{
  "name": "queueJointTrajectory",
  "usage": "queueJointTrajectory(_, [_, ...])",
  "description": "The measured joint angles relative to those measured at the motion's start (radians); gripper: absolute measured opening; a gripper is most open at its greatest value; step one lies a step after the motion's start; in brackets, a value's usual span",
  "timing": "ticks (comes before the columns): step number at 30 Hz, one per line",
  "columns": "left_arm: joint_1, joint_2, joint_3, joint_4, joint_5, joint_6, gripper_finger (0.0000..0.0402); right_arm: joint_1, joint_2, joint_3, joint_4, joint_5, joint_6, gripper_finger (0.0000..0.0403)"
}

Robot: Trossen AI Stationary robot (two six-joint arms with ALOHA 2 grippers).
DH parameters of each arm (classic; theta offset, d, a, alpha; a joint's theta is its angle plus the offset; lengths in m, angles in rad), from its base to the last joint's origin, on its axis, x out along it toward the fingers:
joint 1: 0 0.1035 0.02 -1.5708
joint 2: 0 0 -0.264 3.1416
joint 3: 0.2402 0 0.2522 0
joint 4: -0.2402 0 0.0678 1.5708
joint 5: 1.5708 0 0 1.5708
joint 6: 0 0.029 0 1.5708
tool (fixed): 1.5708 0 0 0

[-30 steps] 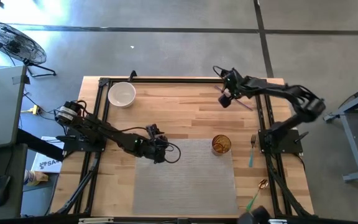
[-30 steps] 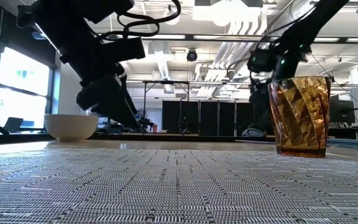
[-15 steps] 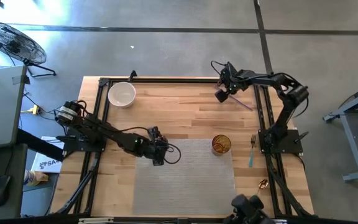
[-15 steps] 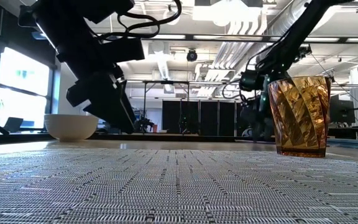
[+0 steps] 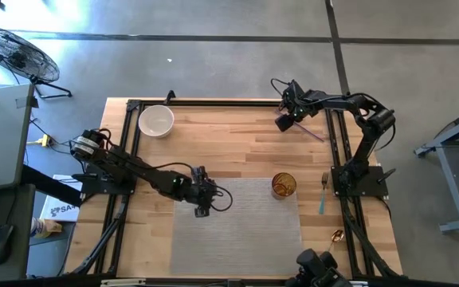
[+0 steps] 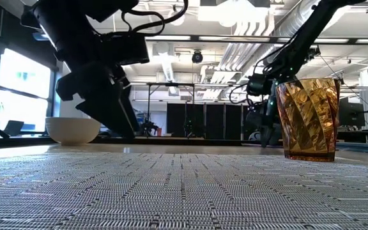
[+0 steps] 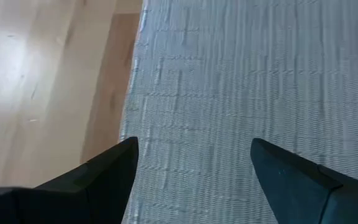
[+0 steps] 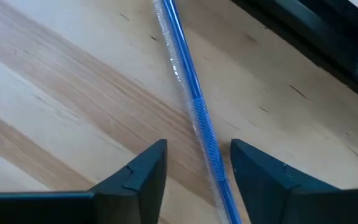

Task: Pick & Place Utensil
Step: Put the blue straw into the brown cup

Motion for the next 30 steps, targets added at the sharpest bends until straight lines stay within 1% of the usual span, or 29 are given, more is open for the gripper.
queueJointTrajectory(10, [0.000,0.000,0.001,0.011,0.022,0.000,0.0305,0.000,0.001,-0.001,0.000,0.006,0.075,0.0095])
queueJointTrajectory(13, [0.000,0.000,0.001,0.017,0.017,-0.005,0.0305,0.000,0.001,-0.001,-0.001,0.006,0.080,0.0073])
queueJointTrajectory(21, [0.000,0.000,0.001,0.017,0.049,-0.008,0.0305,0.022,0.002,-0.002,-0.003,0.021,0.101,0.0012])
queueJointTrajectory(23, [0.000,0.000,0.001,0.017,0.049,-0.008,0.0305,0.037,0.000,-0.002,-0.002,0.031,0.101,0.0006])
queueJointTrajectory(27, [0.000,0.000,0.001,0.017,0.049,-0.008,0.0305,0.074,-0.021,-0.006,-0.013,0.046,0.101,0.0014])
queueJointTrajectory(30, [0.000,0.000,0.001,0.017,0.049,-0.008,0.0305,0.105,-0.060,-0.008,-0.019,0.051,0.101,0.0014])
